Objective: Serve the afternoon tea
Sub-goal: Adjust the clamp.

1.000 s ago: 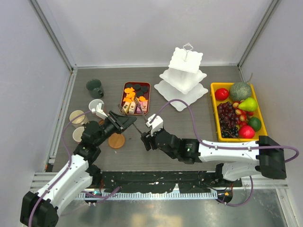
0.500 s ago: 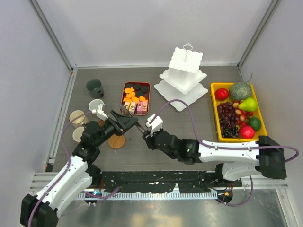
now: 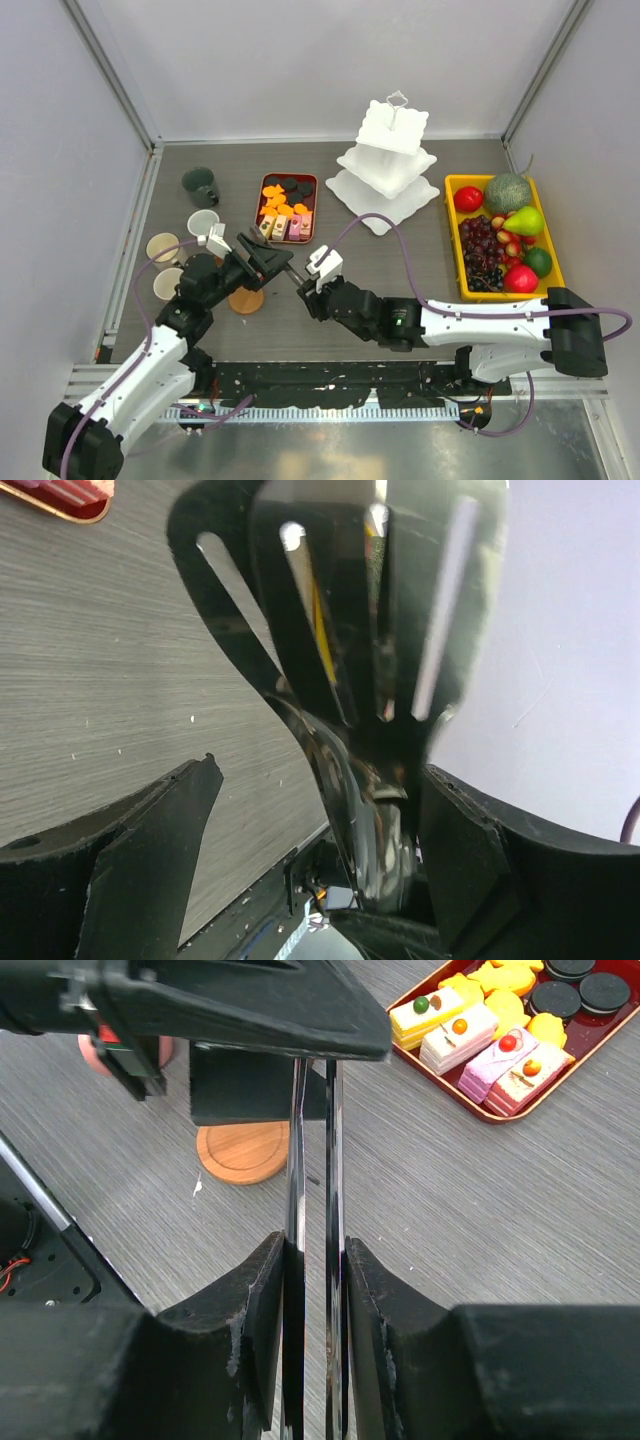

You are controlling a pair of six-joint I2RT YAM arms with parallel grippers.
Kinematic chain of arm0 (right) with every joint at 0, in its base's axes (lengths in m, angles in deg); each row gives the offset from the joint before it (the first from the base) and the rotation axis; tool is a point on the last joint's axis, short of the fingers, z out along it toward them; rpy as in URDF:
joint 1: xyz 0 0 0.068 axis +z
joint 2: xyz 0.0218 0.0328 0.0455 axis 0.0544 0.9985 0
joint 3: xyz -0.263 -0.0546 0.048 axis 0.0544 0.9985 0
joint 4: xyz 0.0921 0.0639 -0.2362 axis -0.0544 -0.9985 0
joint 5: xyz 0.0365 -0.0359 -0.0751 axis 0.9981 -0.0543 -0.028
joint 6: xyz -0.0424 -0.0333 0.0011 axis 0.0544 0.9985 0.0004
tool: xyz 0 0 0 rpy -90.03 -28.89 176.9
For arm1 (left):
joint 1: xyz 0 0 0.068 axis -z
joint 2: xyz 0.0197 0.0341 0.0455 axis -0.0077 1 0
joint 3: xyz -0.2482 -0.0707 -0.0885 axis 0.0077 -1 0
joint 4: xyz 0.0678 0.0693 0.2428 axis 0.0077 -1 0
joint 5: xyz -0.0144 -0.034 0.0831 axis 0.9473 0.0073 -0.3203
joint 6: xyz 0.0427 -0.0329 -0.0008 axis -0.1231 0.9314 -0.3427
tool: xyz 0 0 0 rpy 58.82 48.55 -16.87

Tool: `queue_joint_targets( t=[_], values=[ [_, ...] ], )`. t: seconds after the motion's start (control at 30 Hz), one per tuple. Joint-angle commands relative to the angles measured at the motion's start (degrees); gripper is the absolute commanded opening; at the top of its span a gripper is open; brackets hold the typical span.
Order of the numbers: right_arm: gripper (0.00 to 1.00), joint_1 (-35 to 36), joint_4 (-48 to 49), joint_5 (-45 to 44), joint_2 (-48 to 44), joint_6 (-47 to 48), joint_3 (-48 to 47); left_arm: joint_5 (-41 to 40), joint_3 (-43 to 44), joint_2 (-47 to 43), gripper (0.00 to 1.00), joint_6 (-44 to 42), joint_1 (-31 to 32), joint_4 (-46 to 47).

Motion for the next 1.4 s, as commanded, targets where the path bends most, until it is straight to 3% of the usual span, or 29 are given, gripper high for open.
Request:
queue_joint_targets(
  t=[0.0,0.27,0.47,0.53,0.87,1.13,1.37],
  values=[
    [0.33,1.12,3.94,-1.62,-1.67,0.11,-0.49,1.53,2.22,2.61,0.84,1.94,0.05,6.44],
    [0.33,1.21,3.32,-2.5,-1.76,-1.39,0.12,0.39,0.73,1.56,0.47,3.09,0.14,8.2],
    [0.34,1.39,2.97,-2.41,-1.67,-2.26,-0.4,1.0,0.2,1.29,0.12,3.88,0.14,8.73],
    [0.41,1.3,1.48,-2.59,-1.23,-2.88,-1.46,1.09,0.11,1.11,0.0,3.88,0.14,8.73],
    [0.55,1.3,-5.91,-2.77,3.07,-3.32,-8.66,1.61,-0.24,0.5,0.0,4.23,0.14,9.26],
    [0.56,0.77,-11.1,-1.1,6.15,-2.36,-12.62,1.44,-0.85,-0.91,0.0,6.16,0.14,8.73],
    [0.5,0.68,-11.27,1.45,5.28,-2.0,-11.75,1.7,-2.87,0.14,0.0,9.94,0.14,13.39]
  ],
)
